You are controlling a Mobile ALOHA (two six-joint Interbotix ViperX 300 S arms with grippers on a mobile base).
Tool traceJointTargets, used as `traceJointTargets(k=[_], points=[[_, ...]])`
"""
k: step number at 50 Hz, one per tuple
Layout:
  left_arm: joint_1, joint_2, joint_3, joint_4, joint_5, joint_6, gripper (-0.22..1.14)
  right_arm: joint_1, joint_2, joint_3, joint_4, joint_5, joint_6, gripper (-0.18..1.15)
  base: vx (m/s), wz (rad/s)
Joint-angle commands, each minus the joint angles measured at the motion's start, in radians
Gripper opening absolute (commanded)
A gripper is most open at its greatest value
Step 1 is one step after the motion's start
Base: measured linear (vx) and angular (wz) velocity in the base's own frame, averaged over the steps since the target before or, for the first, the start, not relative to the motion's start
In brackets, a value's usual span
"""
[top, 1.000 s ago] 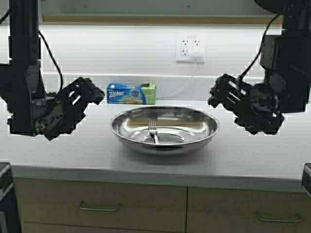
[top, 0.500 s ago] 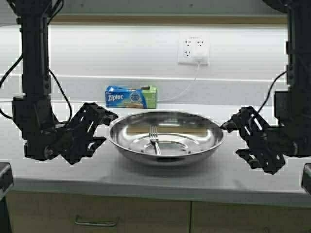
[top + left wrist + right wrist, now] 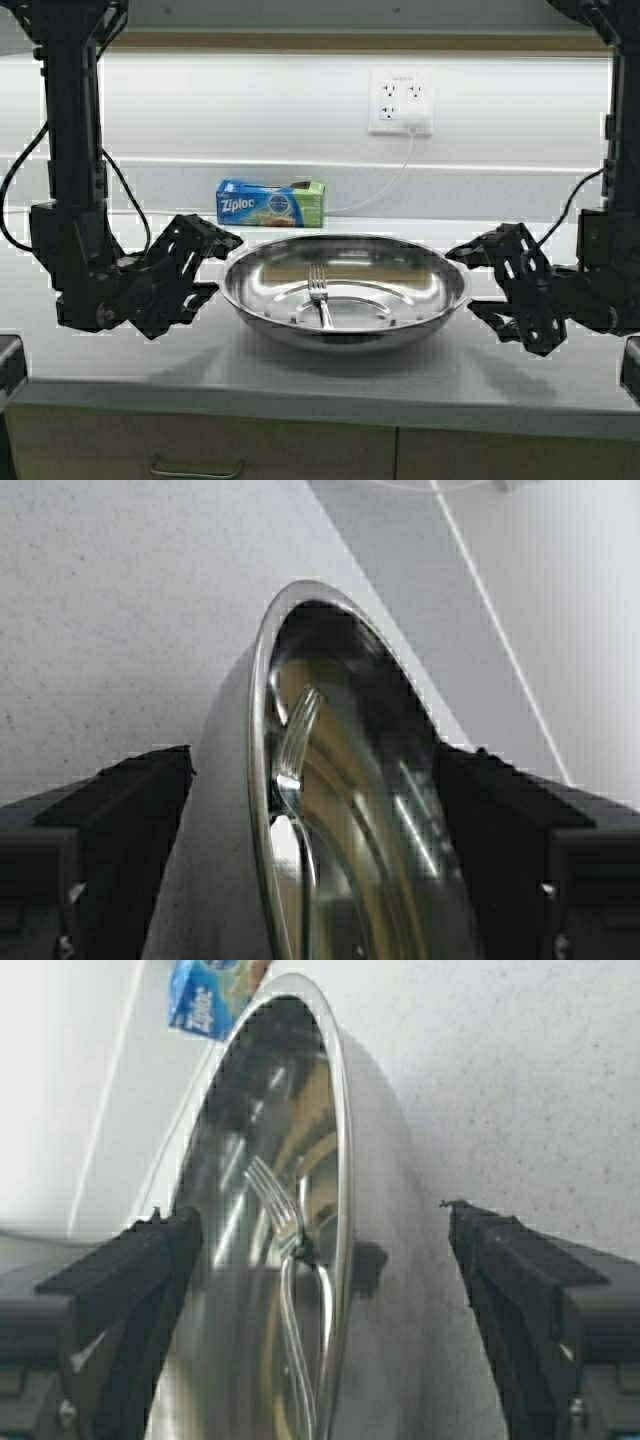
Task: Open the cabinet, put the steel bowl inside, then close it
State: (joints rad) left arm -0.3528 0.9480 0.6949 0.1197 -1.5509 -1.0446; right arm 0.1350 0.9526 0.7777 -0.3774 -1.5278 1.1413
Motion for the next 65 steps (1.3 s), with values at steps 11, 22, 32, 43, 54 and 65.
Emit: traceJointTargets(k=[11, 22, 32, 43, 54, 65], points=[[0.006, 0.0, -0.051, 0.006, 0.026, -0.089, 1.0, -0.003, -0.008, -0.028, -0.012, -0.008, 0.043, 0.98, 0.02, 0.0], [0.006, 0.0, -0.052, 0.023, 0.031, -0.115, 0.58, -0.005, -0.008, -0.029, -0.026, -0.009, 0.058, 0.33, 0.01, 0.0], [0.006, -0.008, -0.044, 0.029, 0.031, -0.118, -0.11, -0.003, -0.018, -0.026, -0.026, -0.035, 0.078, 0.02, 0.0, 0.0], [0.006, -0.031, -0.031, 0.032, 0.031, -0.118, 0.04, -0.003, -0.063, -0.002, -0.026, -0.038, 0.091, 0.07, 0.0, 0.0], [0.006, -0.118, 0.029, 0.081, 0.031, -0.12, 0.02, -0.003, -0.153, 0.074, -0.067, -0.038, 0.101, 0.07, 0.0, 0.0], [0.002, -0.244, 0.156, 0.092, 0.031, -0.12, 0.02, -0.003, -0.238, 0.176, -0.094, -0.038, 0.114, 0.07, 0.0, 0.0]])
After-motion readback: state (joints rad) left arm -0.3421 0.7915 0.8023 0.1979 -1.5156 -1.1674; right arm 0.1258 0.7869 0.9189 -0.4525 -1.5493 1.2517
